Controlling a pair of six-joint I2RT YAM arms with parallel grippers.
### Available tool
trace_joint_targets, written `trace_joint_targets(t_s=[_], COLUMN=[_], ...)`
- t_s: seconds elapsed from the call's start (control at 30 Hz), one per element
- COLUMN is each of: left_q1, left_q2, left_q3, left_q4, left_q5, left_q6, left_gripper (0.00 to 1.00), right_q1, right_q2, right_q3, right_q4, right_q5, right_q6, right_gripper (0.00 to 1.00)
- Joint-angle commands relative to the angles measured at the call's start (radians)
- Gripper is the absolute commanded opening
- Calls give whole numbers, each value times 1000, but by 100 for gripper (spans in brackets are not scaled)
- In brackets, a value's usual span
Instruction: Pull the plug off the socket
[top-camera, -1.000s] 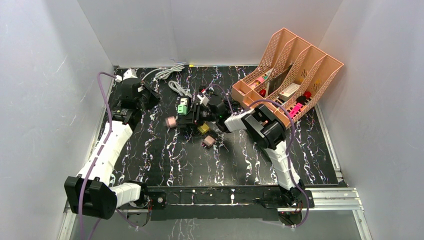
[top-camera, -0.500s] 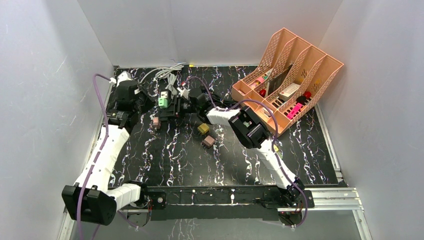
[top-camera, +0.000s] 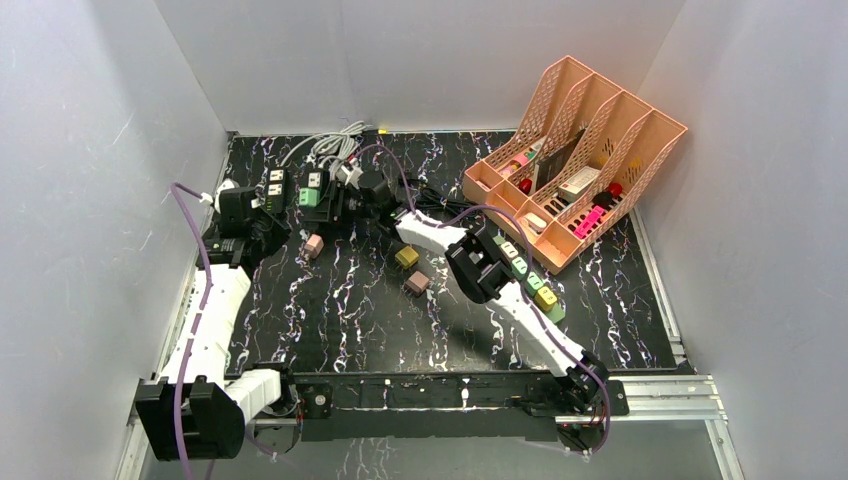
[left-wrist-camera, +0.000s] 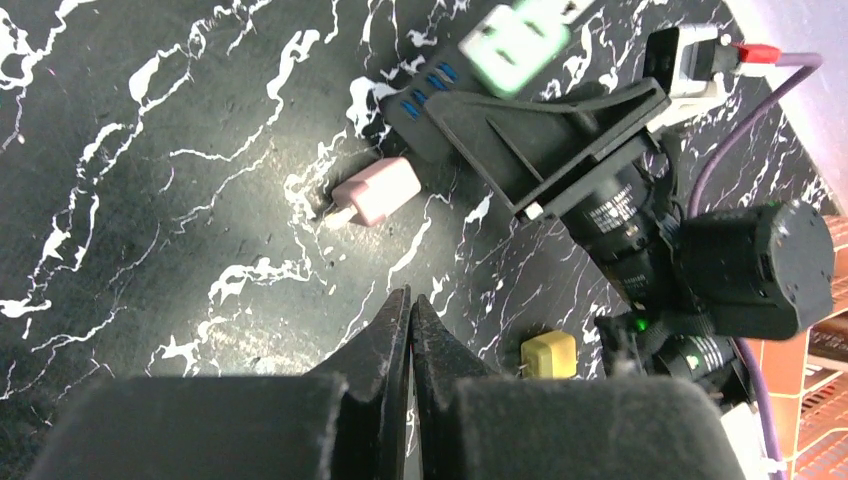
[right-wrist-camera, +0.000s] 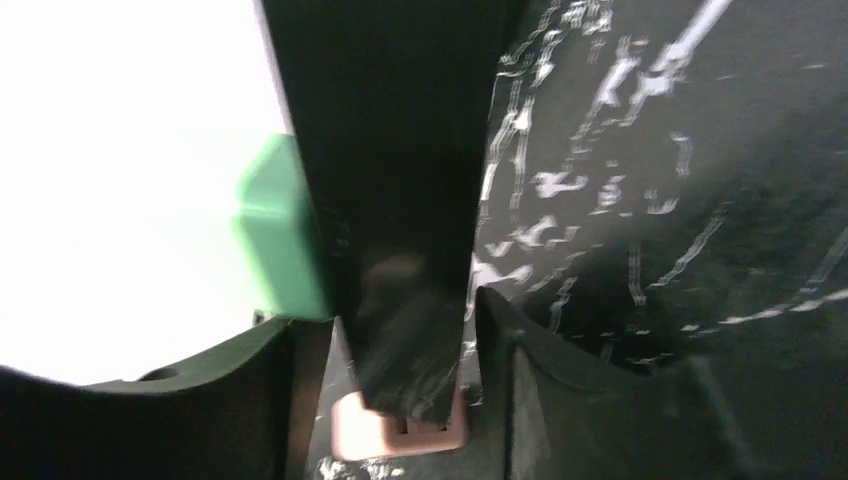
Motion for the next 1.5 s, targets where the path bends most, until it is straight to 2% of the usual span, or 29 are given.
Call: trace_joint_targets(t_s=[0.0,0.03,0.07,0.23,0.33,0.5,0.6,0.87,1.1,1.17,1.2,1.3,1.43,1.47], left_q1=[4,3,4,4,4,6,22,68,82,82,82,85,87,88], left_q2=[-22,-21,-19,-4,-4,3,24,54,56,56,57,54,56,56], left_q3=[-8,-11,-13,-29,-31,-31,-33,-70,-91,-95,-98,-102,-104,-105], left_q4=[-8,-7,-4,9,12,12,17,40,51,53,54,54,59,59], left_q5=[39,41,43,63,57,37,53,129,142,140,141,141,142,141], left_q6=[0,2,4,4,7,21,26,19,24,28,29,35,41,43], left_gripper=[0,0,0,0,0,0,0,0,0,0,0,0,0,0], right_q1=[-4,-5,-5,-5,1,68,112,134,194,212,217,218,217,217], right_q2=[12,3,-13,-151,-266,-453,-516,-470,-381,-354,-346,-343,-381,-387], right_q3=[63,52,33,-78,-217,-479,-595,-592,-470,-436,-425,-434,-498,-506], right_q4=[7,-1,-4,-108,-155,-114,-45,-52,-166,-183,-190,-192,-169,-168], right_q5=[100,102,103,171,247,347,349,255,300,308,305,303,338,338], right_q6=[-98,-118,-135,-297,-404,-628,-706,-690,-758,-782,-787,-797,-832,-841], right_gripper=[80,92,98,98,98,98,98,95,89,80,70,31,24,19])
